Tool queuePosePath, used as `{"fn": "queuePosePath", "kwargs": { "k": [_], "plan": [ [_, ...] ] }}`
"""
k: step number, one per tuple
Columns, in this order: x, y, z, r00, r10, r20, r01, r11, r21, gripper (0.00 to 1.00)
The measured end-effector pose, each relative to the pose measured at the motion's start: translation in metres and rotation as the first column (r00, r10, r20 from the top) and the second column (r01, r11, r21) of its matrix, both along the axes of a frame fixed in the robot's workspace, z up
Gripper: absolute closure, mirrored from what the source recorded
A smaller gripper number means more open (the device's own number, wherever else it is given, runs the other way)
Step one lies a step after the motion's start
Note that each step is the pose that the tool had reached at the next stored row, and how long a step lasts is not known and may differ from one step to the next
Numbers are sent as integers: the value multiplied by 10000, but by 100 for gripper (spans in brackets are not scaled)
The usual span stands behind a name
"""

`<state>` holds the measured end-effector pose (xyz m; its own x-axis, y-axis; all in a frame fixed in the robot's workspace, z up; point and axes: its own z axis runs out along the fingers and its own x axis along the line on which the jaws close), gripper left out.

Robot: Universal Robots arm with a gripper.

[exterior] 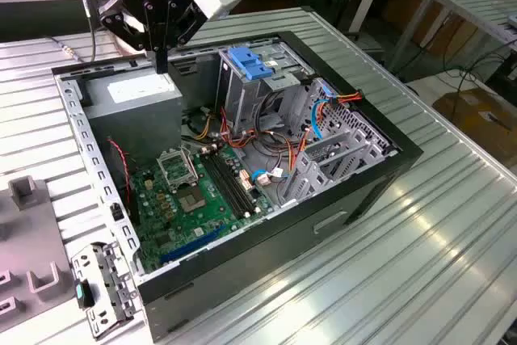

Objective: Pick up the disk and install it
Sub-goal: 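Reach for the disk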

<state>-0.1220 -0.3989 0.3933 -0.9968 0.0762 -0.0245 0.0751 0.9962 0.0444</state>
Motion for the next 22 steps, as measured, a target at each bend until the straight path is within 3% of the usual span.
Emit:
{"fn": "queuePosePath", "kwargs": {
  "k": [8,22],
  "plan": [
    [-4,1,0,10000,-1,0,1,10000,0,89],
    [-111,0,0,10000,0,0,0,10000,-1,89]
  ]
}}
